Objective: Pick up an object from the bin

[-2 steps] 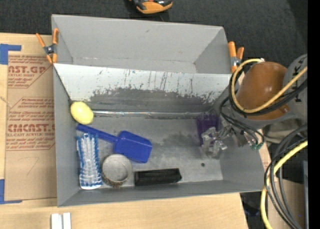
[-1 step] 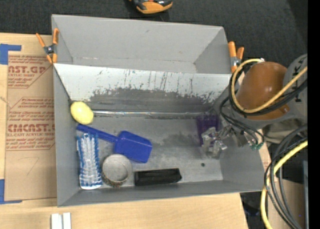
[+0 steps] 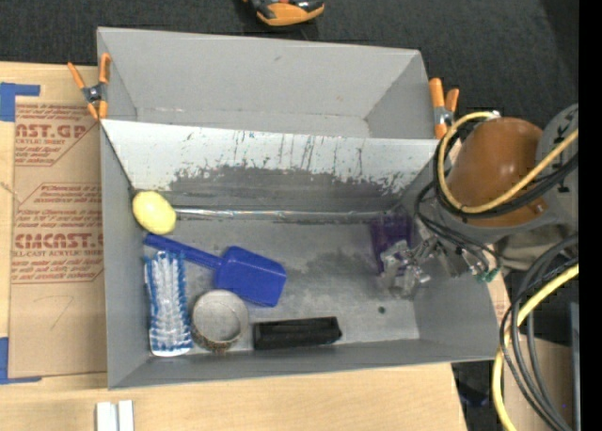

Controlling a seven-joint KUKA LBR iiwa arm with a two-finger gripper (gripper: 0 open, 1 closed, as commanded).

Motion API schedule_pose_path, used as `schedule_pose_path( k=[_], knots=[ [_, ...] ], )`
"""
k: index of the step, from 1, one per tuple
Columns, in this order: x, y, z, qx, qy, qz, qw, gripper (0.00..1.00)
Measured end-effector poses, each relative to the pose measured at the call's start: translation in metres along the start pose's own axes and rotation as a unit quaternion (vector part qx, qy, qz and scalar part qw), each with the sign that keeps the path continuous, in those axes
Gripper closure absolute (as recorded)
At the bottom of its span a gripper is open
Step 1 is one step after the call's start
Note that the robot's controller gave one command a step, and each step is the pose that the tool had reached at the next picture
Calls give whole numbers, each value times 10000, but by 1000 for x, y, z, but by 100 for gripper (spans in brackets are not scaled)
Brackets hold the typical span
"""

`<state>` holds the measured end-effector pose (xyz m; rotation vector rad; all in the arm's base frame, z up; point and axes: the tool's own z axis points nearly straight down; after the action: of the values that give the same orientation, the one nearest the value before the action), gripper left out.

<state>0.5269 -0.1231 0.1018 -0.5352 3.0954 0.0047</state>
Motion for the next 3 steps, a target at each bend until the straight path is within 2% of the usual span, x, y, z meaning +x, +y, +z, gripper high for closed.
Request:
schedule_pose_path(
  k=[1, 2, 3],
  knots=[
    [9, -2, -11, -13, 22, -398, 9992, 100],
    [13, -13, -36, -13, 3, -736, 9973, 100],
    [37, -8, -12, 0, -6, -2283, 9736, 100]
  ],
)
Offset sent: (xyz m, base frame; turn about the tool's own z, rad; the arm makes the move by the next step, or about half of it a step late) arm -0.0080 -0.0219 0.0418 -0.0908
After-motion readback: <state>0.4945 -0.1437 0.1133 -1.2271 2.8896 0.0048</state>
